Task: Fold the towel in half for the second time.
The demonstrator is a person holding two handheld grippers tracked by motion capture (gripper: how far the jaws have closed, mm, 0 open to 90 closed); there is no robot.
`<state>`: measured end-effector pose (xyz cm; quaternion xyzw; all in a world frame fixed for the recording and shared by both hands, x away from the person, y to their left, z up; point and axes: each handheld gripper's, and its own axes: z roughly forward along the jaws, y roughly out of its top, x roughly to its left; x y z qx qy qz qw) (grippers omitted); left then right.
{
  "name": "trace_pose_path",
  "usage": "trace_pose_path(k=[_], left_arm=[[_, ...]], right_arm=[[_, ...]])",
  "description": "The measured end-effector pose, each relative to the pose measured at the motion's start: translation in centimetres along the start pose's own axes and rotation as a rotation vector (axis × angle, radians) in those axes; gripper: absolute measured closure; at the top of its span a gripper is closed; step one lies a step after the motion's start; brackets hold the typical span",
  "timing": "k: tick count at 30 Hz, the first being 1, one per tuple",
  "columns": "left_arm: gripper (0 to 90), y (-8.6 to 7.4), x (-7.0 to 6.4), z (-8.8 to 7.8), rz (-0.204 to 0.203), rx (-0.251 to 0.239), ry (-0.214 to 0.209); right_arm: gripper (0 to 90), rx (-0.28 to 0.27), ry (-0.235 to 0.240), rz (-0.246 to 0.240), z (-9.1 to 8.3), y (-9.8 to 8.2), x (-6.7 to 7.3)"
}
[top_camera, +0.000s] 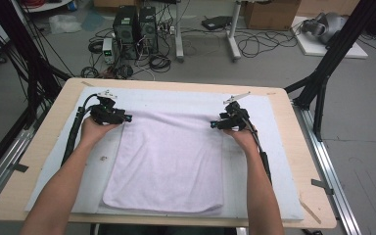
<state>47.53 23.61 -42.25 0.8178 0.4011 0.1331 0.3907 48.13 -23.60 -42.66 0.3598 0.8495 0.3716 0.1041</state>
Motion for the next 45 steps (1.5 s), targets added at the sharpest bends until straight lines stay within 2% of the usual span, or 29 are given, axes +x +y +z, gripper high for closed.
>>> trace_pose_path(k=[2,8,11,13,15,17,19,22,23,24,26,29,31,35,40,43,45], left_arm=[[50.5,-0.2,0.2,0.3,-0.016,0.002,0.012],[50.3,-0.8,0.6,1.4,-0.053,0.034,0.029],[50.1,-0.9,0.6,1.6,-0.067,0.024,0.038],[50.2,-0.8,0.5,1.7,-0.066,0.025,0.045],[51.7,-0.8,0.3,1.8,-0.042,0.035,0.065],[55.2,-0.7,0.0,1.8,-0.024,0.042,0.075],[64.1,-0.6,-0.1,1.9,-0.024,0.040,0.060],[76.0,-0.6,-0.2,1.9,-0.031,0.040,0.019],[80.0,-0.7,-0.2,1.9,-0.039,0.039,0.014],[80.9,-0.6,-0.2,2.0,-0.046,0.037,0.011],[82.4,-0.7,-0.2,1.9,-0.058,0.036,0.006],[83.5,-0.5,-0.3,1.8,-0.041,0.042,0.013],[83.8,-0.4,-0.3,1.4,-0.036,0.030,0.012],[83.9,0.4,-0.7,0.0,-0.010,-0.033,0.010],[83.9,1.1,-1.8,-2.3,0.054,-0.080,-0.009],[83.9,1.0,-2.8,-4.2,0.081,-0.142,-0.020],[83.9,0.7,-3.3,-5.2,0.098,-0.160,-0.028]], right_arm=[[33.7,-0.006,-0.014,-0.007,0.1,-0.2,0.0],[34.2,-0.004,-0.016,0.016,0.5,-0.6,-0.3],[34.7,0.002,-0.023,0.027,0.8,-0.7,-0.5],[35.0,0.012,-0.021,0.034,1.1,-0.9,-0.6],[37.5,0.009,-0.029,0.038,1.2,-1.0,-0.6],[41.8,0.007,-0.033,0.045,1.2,-1.0,-0.7],[51.7,0.013,-0.042,0.049,1.2,-0.9,-0.4],[64.1,0.012,-0.031,0.034,1.3,-0.8,-0.1],[71.4,0.004,-0.011,0.038,1.4,-0.8,0.0],[75.5,0.004,0.013,0.042,1.4,-0.9,0.0],[80.4,-0.006,0.030,0.045,1.4,-0.9,0.1],[82.3,-0.001,0.043,0.049,1.3,-0.9,0.1],[82.9,-0.003,0.043,0.035,1.1,-0.8,0.1],[83.2,-0.036,0.051,0.013,0.1,-0.3,0.4],[83.2,-0.103,0.072,-0.002,-2.3,0.4,0.9],[83.2,-0.116,0.093,-0.019,-3.7,0.6,1.8],[83.2,-0.140,0.112,-0.034,-4.7,0.6,2.5]])
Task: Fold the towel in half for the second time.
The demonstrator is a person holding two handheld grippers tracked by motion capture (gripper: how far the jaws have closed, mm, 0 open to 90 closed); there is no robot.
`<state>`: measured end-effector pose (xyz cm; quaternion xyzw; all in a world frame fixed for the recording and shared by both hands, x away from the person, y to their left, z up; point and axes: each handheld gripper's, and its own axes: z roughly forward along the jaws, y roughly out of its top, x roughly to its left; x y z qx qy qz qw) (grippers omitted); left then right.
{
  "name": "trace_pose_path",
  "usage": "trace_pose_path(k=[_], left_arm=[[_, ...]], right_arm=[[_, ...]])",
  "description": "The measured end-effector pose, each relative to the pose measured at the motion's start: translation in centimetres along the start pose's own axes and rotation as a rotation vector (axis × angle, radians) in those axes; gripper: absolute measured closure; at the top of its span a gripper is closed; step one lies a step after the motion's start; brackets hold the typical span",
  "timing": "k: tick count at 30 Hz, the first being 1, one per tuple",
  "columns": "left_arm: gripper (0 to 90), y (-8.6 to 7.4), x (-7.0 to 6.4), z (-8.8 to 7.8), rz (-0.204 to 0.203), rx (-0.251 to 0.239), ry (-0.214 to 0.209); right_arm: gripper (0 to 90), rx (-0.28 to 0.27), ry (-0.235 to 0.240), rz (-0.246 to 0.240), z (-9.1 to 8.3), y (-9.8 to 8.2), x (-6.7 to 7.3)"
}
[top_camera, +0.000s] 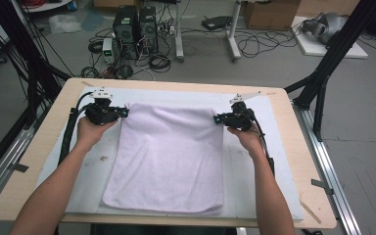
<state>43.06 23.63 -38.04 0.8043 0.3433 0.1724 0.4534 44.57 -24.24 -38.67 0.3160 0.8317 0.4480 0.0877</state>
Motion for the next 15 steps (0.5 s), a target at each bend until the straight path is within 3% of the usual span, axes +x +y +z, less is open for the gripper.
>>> trace_pose_path(k=[4,9,13,15], left_arm=[[83.8,-1.1,-1.6,-2.0,0.038,-0.027,-0.023],[83.8,-4.2,-3.9,-4.3,0.082,-0.039,-0.071],[83.8,-7.2,-5.0,-6.0,0.057,-0.050,-0.116],[83.6,-8.6,-5.5,-6.4,0.057,-0.022,-0.141]], right_arm=[[83.1,-0.027,0.034,-0.019,-1.5,-0.3,1.8],[83.1,-0.009,0.068,-0.041,-2.5,-2.6,4.2],[82.6,0.003,0.117,-0.027,-3.4,-5.3,6.0],[82.1,-0.003,0.132,-0.032,-3.8,-6.6,7.1]])
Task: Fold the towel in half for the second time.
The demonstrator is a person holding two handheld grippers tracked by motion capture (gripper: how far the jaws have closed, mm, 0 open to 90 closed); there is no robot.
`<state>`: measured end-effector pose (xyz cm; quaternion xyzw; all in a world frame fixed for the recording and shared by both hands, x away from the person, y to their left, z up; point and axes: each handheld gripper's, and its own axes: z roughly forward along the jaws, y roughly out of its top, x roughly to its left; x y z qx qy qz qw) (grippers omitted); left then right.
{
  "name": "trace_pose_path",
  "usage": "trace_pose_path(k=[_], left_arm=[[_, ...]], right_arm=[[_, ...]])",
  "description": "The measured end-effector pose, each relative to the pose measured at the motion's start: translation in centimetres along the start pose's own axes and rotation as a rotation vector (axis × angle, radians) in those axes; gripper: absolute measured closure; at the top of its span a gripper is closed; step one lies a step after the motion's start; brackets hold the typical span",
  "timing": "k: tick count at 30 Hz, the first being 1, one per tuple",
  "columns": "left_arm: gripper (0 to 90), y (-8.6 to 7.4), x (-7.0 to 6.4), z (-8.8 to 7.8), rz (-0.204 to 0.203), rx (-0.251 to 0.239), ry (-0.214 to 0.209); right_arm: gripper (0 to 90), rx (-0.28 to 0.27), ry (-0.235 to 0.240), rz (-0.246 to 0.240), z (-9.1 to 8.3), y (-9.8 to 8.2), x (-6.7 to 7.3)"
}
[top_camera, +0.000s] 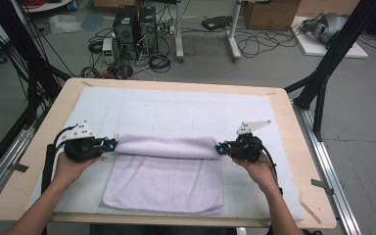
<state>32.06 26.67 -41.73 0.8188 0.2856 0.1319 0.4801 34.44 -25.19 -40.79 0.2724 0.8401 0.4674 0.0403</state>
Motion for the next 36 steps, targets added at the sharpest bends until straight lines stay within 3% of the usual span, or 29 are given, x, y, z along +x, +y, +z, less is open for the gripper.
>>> trace_pose_path(k=[3,5,9,12,18,22,23,25,27,28,29,34,36], left_arm=[[82.3,-1.5,-0.9,-0.2,0.014,0.049,-0.033],[79.5,-2.1,-1.3,-0.4,0.032,0.087,-0.026],[60.5,-2.6,-1.2,-1.1,0.008,0.121,0.000],[47.5,-2.1,-0.9,-1.2,-0.018,0.110,0.003],[37.6,0.0,-0.3,0.0,-0.031,0.086,-0.002],[37.2,1.0,0.2,1.5,-0.050,0.091,-0.019],[41.5,1.1,0.2,1.7,-0.047,0.092,-0.031],[60.1,1.0,0.0,2.0,-0.023,0.102,-0.038],[77.5,0.9,-0.1,2.0,-0.013,0.108,-0.053],[80.2,0.9,-0.2,1.8,-0.011,0.096,-0.056],[82.2,0.9,-0.3,1.7,-0.006,0.091,-0.058],[82.8,1.1,-1.5,-0.3,0.011,0.032,-0.067],[82.6,0.8,-2.6,-1.8,0.027,0.008,-0.073]], right_arm=[[78.1,0.052,0.005,-0.018,0.2,-1.2,1.0],[74.1,0.054,0.019,-0.013,0.1,-1.8,1.3],[58.8,0.032,0.008,0.003,-0.9,-2.2,1.5],[44.0,0.008,-0.012,0.005,-1.1,-1.6,1.5],[36.2,0.026,-0.022,-0.027,0.7,0.1,1.0],[34.5,0.037,-0.008,-0.004,2.1,0.6,0.2],[34.7,0.039,-0.010,-0.002,2.4,0.6,0.0],[41.7,0.059,0.000,0.012,3.0,0.4,-0.4],[60.6,0.089,0.042,0.014,3.3,0.2,-0.7],[77.1,0.104,0.079,0.006,3.2,0.2,-0.7],[80.8,0.107,0.115,-0.021,3.0,0.2,-0.4],[82.4,0.078,0.086,-0.100,1.2,1.0,2.1],[82.4,0.049,0.093,-0.123,-0.1,1.0,3.6]])
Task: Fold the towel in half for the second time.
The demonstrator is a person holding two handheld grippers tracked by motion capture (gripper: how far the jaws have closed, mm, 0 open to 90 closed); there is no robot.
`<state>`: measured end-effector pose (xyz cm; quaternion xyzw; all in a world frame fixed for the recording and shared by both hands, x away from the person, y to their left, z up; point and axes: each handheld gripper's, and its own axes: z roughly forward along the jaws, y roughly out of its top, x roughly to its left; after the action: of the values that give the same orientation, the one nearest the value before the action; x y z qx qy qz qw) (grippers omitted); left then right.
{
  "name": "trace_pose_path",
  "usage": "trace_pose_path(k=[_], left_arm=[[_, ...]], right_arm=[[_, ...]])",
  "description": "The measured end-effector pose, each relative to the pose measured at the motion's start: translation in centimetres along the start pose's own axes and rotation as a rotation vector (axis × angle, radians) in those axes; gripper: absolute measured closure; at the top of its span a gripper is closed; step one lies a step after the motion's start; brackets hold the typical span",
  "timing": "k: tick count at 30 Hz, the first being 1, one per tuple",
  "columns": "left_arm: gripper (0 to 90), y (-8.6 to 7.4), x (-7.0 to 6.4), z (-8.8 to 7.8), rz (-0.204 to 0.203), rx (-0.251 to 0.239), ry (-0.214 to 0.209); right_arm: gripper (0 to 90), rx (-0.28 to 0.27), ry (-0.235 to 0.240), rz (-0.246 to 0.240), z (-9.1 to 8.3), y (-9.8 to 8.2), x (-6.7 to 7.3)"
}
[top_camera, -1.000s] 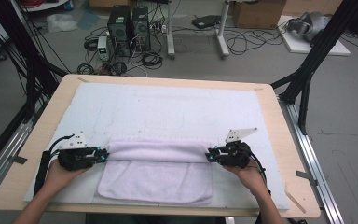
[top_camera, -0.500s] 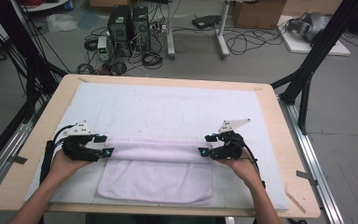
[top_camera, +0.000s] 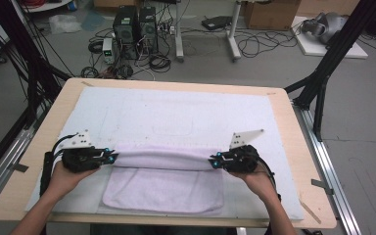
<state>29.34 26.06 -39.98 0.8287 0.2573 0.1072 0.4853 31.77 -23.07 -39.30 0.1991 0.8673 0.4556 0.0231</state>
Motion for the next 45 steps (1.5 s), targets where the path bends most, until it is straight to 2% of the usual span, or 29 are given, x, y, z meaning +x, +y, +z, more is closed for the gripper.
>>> trace_pose_path(k=[2,3,5,6,9,11,13,17,22,24,28,30,33,36,38,42,44,45], left_arm=[[80.3,-0.7,-1.2,-1.2,0.009,-0.010,-0.019],[75.5,-1.2,-1.9,-1.7,0.011,-0.007,-0.023],[61.1,-2.1,-2.9,-2.6,0.018,0.021,-0.033],[56.0,-2.4,-3.2,-2.8,0.014,0.028,-0.032],[49.9,-2.5,-3.6,-3.0,0.020,0.043,-0.025],[49.7,-2.4,-3.6,-2.7,0.021,0.042,-0.028],[51.2,-2.3,-3.7,-2.0,0.024,0.047,-0.047],[55.8,-3.0,-4.0,-0.6,0.052,0.105,-0.080],[61.0,-4.6,-4.4,0.0,0.050,0.177,-0.078],[60.8,-5.1,-4.4,-0.3,0.044,0.168,-0.079],[59.5,-5.3,-4.5,-0.6,0.042,0.166,-0.067],[60.4,-5.2,-4.8,-0.3,0.073,0.173,-0.053],[68.6,-5.0,-5.4,0.2,0.107,0.181,-0.038],[74.1,-5.0,-5.3,0.1,0.106,0.184,-0.040],[72.5,-5.0,-5.2,-0.1,0.093,0.182,-0.049],[63.1,-5.0,-5.1,-0.3,0.089,0.183,-0.060],[63.5,-5.1,-5.2,-0.1,0.087,0.180,-0.057],[64.7,-5.1,-5.2,0.0,0.084,0.180,-0.058]], right_arm=[[81.5,-0.050,0.017,-0.028,-1.3,-0.5,1.9],[79.3,-0.068,0.031,-0.041,-1.7,-1.0,2.9],[71.0,-0.082,0.057,-0.032,-2.4,-2.1,4.2],[66.2,-0.083,0.060,-0.021,-2.6,-2.5,4.7],[62.6,-0.091,0.032,-0.011,-2.9,-3.2,4.7],[62.1,-0.096,0.024,0.006,-2.6,-3.2,4.2],[61.0,-0.068,0.014,-0.004,-1.9,-3.1,3.9],[59.7,-0.003,0.061,-0.020,-0.2,-3.5,4.2],[61.0,0.059,0.097,-0.006,1.1,-5.0,4.7],[61.7,0.090,0.102,-0.004,1.3,-5.6,4.9],[61.1,0.079,0.098,-0.015,1.0,-6.3,5.3],[60.9,0.077,0.092,-0.028,1.0,-6.5,5.3],[61.1,0.081,0.074,-0.053,1.3,-6.6,5.6],[59.0,0.081,0.075,-0.056,1.3,-6.5,5.8],[57.1,0.075,0.088,-0.048,1.1,-6.4,5.8],[56.4,0.103,0.067,-0.083,1.2,-6.4,6.2],[59.1,0.097,0.054,-0.102,1.5,-6.4,6.4],[64.1,0.101,0.047,-0.106,1.6,-6.4,6.4]])
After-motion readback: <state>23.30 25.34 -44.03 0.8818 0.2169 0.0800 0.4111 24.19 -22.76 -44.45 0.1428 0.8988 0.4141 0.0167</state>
